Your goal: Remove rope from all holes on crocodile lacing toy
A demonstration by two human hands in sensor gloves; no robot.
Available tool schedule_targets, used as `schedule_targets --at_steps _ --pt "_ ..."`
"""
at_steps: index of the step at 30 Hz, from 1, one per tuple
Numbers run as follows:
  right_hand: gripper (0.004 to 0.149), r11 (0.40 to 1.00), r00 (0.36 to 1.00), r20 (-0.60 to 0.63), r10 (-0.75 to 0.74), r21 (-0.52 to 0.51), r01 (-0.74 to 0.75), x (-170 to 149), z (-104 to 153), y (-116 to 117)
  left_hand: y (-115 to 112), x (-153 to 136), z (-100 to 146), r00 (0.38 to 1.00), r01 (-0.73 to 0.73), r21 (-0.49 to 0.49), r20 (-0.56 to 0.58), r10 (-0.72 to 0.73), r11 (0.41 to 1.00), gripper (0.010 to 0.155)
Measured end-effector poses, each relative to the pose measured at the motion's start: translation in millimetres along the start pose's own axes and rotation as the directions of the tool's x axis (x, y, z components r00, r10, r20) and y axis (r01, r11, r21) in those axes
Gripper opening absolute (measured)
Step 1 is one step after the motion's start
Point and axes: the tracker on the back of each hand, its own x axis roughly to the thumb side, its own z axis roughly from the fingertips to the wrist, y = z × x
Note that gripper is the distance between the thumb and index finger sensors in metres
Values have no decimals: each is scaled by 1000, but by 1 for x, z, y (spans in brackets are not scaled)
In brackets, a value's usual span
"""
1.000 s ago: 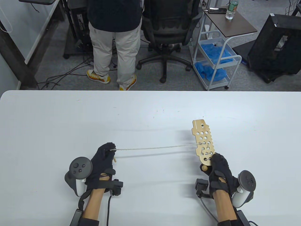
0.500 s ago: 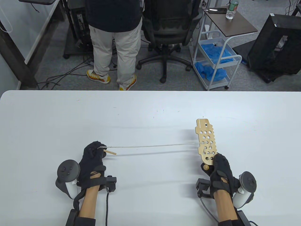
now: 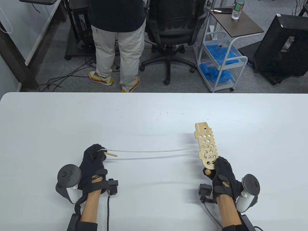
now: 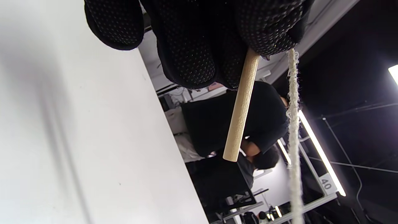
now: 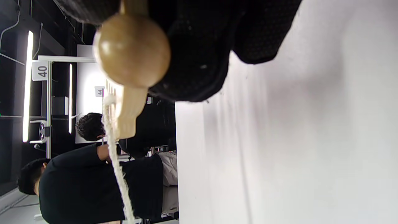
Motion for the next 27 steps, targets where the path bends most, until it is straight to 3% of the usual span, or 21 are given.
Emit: schedule_targets --at_steps 14,27 --pt "48 980 990 79 118 150 -129 1 20 34 -27 36 19 959 129 -69 261 -107 989 42" --pt "48 937 954 224 198 244 -251 7 48 60 -48 77 54 829 248 -85 534 -166 965 42"
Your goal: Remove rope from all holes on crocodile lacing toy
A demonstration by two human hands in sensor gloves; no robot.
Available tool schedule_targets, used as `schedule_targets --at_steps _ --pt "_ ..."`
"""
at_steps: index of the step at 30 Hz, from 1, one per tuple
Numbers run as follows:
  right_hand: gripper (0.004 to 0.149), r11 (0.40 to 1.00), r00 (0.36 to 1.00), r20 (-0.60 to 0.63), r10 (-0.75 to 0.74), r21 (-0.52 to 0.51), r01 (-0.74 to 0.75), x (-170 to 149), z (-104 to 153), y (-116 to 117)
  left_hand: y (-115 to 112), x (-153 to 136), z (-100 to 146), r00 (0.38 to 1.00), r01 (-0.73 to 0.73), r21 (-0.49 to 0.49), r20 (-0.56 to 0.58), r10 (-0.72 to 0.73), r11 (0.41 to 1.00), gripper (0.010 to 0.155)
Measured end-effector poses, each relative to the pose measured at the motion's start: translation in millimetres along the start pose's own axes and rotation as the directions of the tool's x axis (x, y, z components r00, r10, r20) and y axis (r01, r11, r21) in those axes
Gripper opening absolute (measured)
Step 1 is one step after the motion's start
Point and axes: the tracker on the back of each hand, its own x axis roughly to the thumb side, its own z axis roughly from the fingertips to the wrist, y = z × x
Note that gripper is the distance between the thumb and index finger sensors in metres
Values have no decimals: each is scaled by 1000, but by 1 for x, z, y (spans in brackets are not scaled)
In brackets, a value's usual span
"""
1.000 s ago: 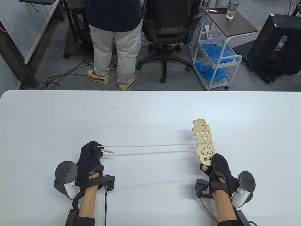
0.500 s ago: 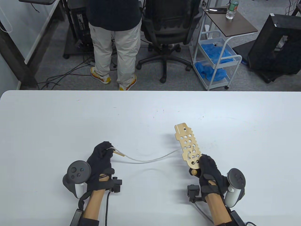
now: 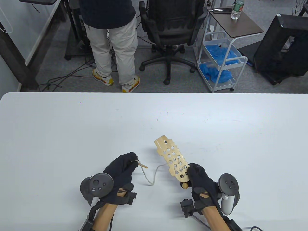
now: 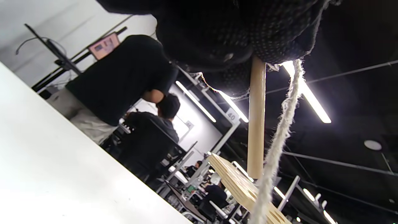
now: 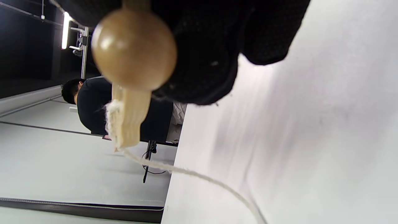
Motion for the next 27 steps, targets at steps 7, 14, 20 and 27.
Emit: schedule_targets --at_steps 7,14,20,27 --pt "47 994 992 59 109 9 -109 4 2 8 -1 12 3 997 48 -7 63 -48 999 43" --pt "47 982 979 94 182 23 -185 5 3 14 -2 15 5 996 37 -12 82 -36 999 43" --pt "47 978 972 116 205 13 -207 8 3 15 -8 18 7 995 45 -38 95 -41 998 43" --pt "47 973 965 135 227 20 -231 9 4 17 -10 21 9 993 46 -44 110 -41 998 42"
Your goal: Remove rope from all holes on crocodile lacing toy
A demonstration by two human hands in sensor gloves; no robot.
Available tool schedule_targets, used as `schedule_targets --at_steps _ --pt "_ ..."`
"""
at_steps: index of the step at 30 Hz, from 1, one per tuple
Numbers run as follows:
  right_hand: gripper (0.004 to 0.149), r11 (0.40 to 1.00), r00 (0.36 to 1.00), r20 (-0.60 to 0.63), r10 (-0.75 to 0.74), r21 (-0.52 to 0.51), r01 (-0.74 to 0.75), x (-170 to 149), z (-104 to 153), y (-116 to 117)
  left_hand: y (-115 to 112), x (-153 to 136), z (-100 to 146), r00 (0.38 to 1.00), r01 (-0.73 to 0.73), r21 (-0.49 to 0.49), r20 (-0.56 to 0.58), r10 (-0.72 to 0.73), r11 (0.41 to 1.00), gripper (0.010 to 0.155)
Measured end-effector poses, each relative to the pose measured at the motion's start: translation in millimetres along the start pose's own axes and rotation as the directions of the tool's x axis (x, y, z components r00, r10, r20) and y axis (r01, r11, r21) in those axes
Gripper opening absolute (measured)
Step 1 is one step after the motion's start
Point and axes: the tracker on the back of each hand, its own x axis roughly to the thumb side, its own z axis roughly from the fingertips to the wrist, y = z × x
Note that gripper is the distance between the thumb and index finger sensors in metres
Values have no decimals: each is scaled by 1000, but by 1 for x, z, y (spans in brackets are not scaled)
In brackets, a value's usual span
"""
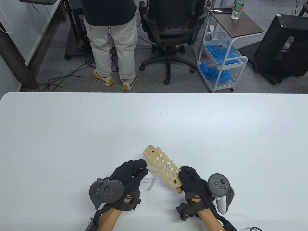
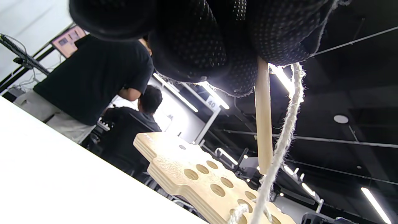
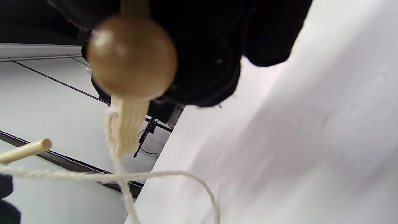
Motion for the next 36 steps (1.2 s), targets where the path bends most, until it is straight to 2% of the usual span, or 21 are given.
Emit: schedule_targets --at_steps 10,15,20,26,36 --pt "47 998 998 33 54 21 -55 4 1 5 -2 4 1 1000 -1 -2 14 1 1000 43" --pt "47 996 995 59 77 29 -79 7 2 7 -5 5 1 1000 12 -33 4 -12 999 43" --pt "47 996 995 75 61 64 -66 8 2 9 -7 13 3 988 146 -32 46 -145 989 41" --pt "47 994 997 66 38 95 -44 7 1 10 -10 20 4 972 228 -23 61 -227 973 43" --pt "47 991 995 94 39 122 -50 11 2 12 -14 26 5 956 284 -32 94 -280 958 42"
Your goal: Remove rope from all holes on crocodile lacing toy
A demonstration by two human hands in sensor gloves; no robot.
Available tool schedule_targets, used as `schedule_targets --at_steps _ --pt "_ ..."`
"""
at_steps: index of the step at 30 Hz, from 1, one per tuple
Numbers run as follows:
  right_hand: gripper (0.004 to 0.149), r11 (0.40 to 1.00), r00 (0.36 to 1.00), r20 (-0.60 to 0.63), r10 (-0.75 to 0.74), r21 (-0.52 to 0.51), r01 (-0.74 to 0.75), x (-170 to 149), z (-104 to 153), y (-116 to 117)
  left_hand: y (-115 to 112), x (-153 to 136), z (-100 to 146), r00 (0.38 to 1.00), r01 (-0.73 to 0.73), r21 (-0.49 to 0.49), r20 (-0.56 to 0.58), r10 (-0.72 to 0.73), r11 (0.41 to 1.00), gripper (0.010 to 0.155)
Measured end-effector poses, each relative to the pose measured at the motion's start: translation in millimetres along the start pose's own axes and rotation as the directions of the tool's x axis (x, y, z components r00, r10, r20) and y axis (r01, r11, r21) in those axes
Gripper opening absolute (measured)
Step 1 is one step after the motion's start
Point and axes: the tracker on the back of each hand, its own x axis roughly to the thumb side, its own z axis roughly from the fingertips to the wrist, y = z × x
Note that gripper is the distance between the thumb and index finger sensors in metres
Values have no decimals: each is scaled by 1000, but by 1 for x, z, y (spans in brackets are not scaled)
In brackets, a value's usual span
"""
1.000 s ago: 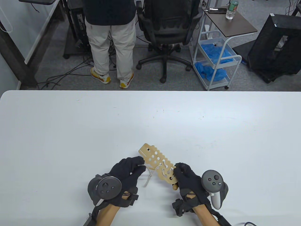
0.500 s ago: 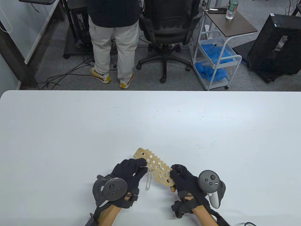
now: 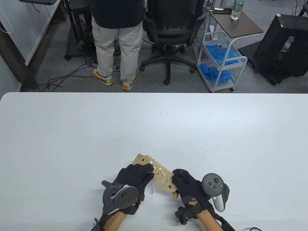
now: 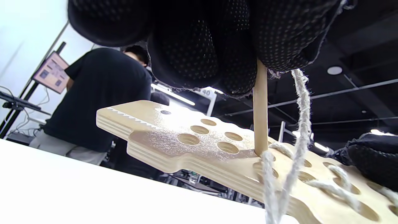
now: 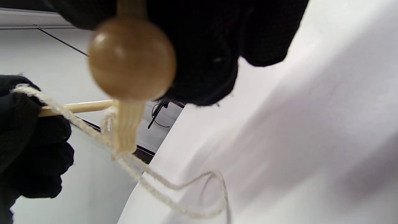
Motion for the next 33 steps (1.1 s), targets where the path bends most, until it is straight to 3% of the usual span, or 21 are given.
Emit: schedule_targets --at_steps 15,19,25,33 --pt "47 994 994 -6 -105 26 105 3 1 -3 -3 5 -1 999 -13 -40 42 15 999 46" --pt "47 984 983 -40 -178 -26 177 2 2 -10 -1 -4 -2 996 -89 -23 -13 89 996 56" --pt "47 940 939 -69 -337 -88 331 -1 5 -21 -4 -21 -2 969 -209 -3 -132 207 978 45" --pt "47 905 903 -54 -425 -22 425 1 5 -21 -21 -30 -3 938 -295 -113 -223 265 949 43"
